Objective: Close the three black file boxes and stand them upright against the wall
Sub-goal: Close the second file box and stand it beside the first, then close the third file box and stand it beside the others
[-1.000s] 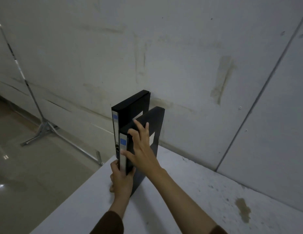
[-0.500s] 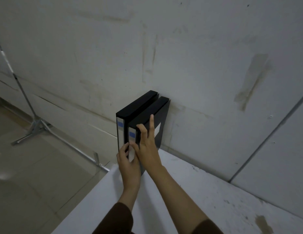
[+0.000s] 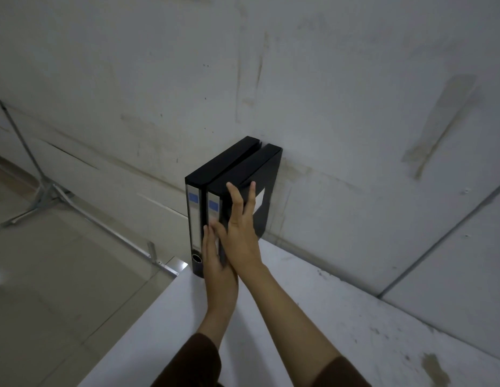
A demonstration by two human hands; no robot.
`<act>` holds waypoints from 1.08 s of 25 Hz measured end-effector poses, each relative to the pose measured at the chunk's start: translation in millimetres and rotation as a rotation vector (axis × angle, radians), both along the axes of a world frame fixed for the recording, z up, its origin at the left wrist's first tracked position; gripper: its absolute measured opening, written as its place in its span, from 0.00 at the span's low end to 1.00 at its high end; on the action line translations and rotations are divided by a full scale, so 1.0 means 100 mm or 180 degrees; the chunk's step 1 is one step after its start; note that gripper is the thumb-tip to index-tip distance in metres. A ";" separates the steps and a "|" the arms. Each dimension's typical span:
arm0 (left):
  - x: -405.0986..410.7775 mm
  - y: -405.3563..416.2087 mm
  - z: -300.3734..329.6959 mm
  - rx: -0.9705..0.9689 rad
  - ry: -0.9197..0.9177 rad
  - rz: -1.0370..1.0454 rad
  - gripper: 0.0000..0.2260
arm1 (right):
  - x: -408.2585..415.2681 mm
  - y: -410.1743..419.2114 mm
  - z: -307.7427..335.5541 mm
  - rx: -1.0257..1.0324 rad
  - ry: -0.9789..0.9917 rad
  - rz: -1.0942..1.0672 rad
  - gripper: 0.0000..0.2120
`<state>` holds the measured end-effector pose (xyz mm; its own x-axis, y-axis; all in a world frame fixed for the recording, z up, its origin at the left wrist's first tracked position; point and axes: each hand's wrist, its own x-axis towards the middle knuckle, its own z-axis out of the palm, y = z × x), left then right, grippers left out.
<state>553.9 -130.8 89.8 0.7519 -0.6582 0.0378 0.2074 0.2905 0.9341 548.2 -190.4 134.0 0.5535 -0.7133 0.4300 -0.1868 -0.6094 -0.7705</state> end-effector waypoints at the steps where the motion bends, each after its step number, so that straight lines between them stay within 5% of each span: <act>1: 0.01 0.01 0.00 0.0017 -0.0012 -0.0010 0.27 | -0.01 0.01 -0.01 0.0029 -0.0003 0.0007 0.39; 12: -0.08 0.20 0.20 0.0411 -0.0555 -0.0011 0.24 | -0.29 0.22 0.15 0.0130 0.0190 -0.0014 0.44; 20: -0.63 0.45 0.57 0.0676 -0.1178 -0.0055 0.20 | -1.33 0.44 0.54 0.0099 0.0200 -0.0300 0.29; 27: -1.91 0.86 0.62 0.0807 -0.1653 -0.0767 0.16 | -3.21 0.78 0.50 -0.0028 0.0648 -0.0633 0.16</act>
